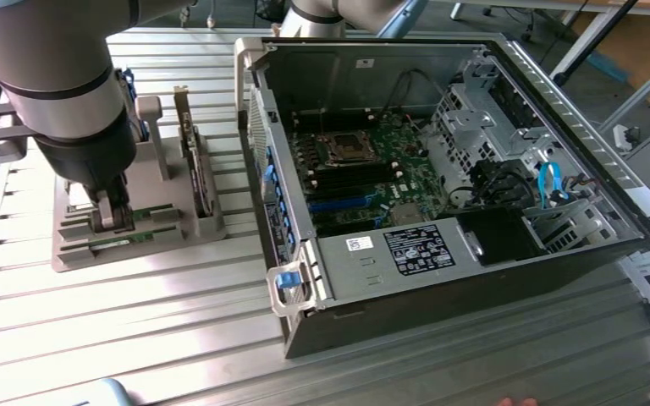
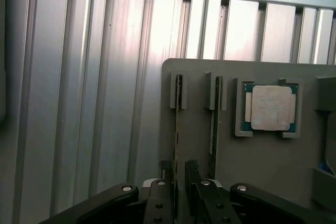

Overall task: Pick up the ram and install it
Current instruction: 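Pick up the ram and move it above insertion slot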

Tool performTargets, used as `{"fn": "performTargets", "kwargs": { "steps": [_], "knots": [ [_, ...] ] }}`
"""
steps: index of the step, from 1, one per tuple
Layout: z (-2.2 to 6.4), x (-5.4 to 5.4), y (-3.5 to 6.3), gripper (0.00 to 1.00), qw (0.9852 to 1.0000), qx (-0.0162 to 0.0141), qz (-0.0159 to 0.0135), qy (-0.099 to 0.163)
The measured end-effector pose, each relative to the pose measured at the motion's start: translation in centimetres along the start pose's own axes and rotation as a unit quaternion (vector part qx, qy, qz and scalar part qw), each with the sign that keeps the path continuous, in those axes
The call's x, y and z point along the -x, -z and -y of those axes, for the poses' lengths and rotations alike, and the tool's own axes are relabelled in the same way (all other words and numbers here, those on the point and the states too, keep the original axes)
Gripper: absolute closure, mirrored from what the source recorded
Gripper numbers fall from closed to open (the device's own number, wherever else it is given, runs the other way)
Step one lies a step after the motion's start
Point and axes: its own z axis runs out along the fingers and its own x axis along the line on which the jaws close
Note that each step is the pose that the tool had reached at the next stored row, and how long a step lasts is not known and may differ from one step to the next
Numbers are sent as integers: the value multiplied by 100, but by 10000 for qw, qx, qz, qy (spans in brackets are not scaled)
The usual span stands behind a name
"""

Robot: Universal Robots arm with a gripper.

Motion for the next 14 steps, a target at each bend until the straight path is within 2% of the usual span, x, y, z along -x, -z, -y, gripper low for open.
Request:
{"fn": "performTargets", "kwargs": {
  "steps": [14],
  "knots": [
    [3,-1,-100,76,10000,1,-4,0]
  ]
}}
